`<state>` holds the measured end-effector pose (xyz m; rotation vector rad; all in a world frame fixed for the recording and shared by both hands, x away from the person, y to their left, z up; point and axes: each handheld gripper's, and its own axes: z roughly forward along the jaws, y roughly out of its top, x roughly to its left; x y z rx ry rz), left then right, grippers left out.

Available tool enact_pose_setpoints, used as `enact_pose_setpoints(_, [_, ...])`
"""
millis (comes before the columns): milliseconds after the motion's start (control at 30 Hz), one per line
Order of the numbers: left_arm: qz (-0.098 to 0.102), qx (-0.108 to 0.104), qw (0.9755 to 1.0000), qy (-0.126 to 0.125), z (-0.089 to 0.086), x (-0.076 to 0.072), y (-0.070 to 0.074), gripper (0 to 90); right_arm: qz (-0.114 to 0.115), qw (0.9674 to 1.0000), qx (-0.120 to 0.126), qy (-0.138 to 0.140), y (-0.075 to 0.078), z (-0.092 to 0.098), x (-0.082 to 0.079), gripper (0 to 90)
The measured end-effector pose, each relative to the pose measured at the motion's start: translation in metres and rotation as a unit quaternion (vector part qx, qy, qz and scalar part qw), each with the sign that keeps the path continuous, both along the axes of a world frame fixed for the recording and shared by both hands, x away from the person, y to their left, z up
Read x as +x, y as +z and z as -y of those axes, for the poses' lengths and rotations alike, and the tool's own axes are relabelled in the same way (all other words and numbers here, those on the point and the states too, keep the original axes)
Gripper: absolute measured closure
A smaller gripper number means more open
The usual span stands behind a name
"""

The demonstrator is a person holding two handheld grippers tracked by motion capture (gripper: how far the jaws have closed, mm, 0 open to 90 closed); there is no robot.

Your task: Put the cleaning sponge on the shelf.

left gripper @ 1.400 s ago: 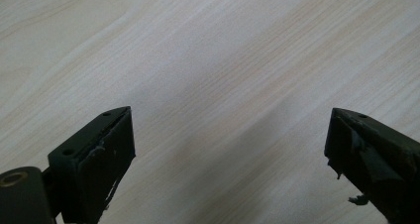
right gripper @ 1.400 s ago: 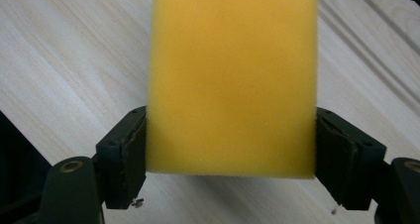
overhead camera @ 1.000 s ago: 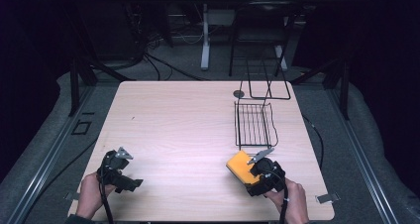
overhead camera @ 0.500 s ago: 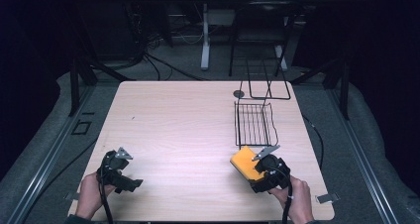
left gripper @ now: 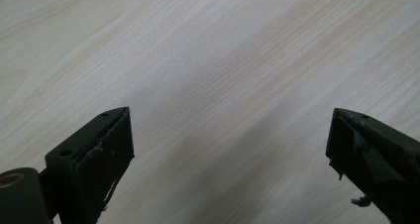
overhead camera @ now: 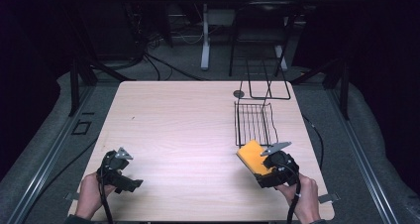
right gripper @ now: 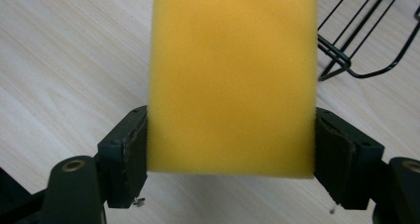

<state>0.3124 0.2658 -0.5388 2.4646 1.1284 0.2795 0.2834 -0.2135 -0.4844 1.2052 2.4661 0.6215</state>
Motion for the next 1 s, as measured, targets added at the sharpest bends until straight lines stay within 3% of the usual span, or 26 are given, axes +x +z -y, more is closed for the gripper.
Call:
enact_pose_setpoints(333, [-0.003,0.001,1.0,-0.006,0.001,0.0,-0.001,4.6,0.026,0.9994,0.01,-0.019,0.012,0.007,0.005,23.9])
enact_pose_setpoints(1000, [0.001,0.003,1.0,-0.004,0.001,0.0,-0.001,4.7,0.052,0.9977,0.014,-0.041,0.016,0.009,0.04,24.2])
